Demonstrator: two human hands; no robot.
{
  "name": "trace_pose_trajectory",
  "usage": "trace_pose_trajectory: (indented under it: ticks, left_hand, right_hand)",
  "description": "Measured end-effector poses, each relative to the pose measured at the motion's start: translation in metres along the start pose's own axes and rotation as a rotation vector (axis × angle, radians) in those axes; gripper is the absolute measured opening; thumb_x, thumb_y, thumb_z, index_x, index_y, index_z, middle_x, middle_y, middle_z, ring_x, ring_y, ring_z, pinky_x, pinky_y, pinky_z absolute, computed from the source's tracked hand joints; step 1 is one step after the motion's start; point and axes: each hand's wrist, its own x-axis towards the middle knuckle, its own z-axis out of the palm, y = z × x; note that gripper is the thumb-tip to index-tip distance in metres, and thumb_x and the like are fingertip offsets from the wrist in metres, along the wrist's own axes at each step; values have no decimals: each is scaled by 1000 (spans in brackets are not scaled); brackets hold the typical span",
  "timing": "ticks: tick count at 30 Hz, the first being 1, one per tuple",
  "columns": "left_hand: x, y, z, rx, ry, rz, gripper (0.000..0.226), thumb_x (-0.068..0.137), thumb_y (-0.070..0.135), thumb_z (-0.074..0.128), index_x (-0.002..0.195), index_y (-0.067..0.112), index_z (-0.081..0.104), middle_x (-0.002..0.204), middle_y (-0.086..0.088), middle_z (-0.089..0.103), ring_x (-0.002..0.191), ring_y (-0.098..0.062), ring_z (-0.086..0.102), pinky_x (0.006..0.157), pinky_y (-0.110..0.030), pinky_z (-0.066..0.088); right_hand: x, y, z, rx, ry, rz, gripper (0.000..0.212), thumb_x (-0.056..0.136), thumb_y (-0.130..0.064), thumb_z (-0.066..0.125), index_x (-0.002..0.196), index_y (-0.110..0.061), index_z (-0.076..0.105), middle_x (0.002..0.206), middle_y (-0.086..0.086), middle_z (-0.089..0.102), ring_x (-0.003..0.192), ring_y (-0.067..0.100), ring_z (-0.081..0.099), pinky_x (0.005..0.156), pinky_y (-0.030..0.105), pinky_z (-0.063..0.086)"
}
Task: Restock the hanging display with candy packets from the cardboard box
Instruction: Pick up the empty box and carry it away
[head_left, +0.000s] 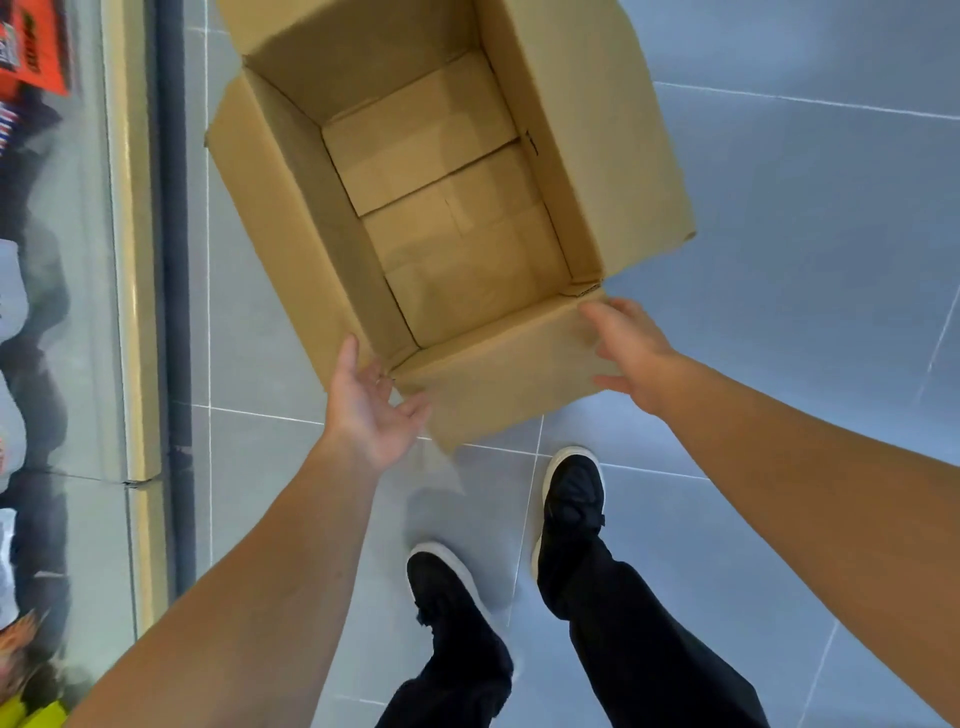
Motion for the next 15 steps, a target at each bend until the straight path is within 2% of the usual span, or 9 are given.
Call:
trace_pose_trajectory:
  ticks: [4, 7, 10, 12, 15]
  left_hand:
    - [0, 27, 23, 100, -45, 17, 88, 86, 72, 46, 155, 26, 17, 164, 3, 9, 147, -42, 15, 120, -49, 20]
    - [-2, 50, 53, 199, -74, 23, 89, 85, 75, 44, 156, 28, 16, 164, 4, 9, 148, -39, 14, 120, -49, 19]
    - [-4, 78, 93, 297, -121, 45, 85, 87, 75, 40, 155, 29, 18, 163, 2, 14, 148, -37, 15, 120, -49, 19]
    - [-4, 94, 119, 361, -146, 25, 83, 88, 75, 36, 155, 30, 17, 162, -1, 17, 149, -34, 12, 120, -50, 17]
    - [0, 114, 152, 417, -174, 12, 83, 87, 76, 35, 155, 34, 15, 163, -2, 15, 149, -33, 12, 119, -51, 18]
  right_hand:
    - [0, -17, -13, 122, -24, 69, 50, 94, -52, 52, 138, -30, 44, 129, -8, 45, 121, 21, 51, 102, 45, 47]
    - [-2, -28, -25, 232, -41, 154, 56, 94, -59, 49, 141, -30, 44, 142, -9, 43, 120, 25, 52, 98, 42, 47]
    - [0, -47, -39, 506, -70, 196, 62, 93, -69, 40, 139, -27, 45, 149, -9, 41, 129, 30, 47, 109, 44, 39]
    - [-1, -58, -50, 705, -56, 232, 76, 93, -71, 35, 149, -21, 37, 154, -7, 37, 137, 32, 41, 114, 46, 33]
    - [2, -80, -60, 883, -27, 217, 82, 91, -73, 36, 154, -21, 30, 159, -3, 31, 140, 33, 39, 110, 47, 38]
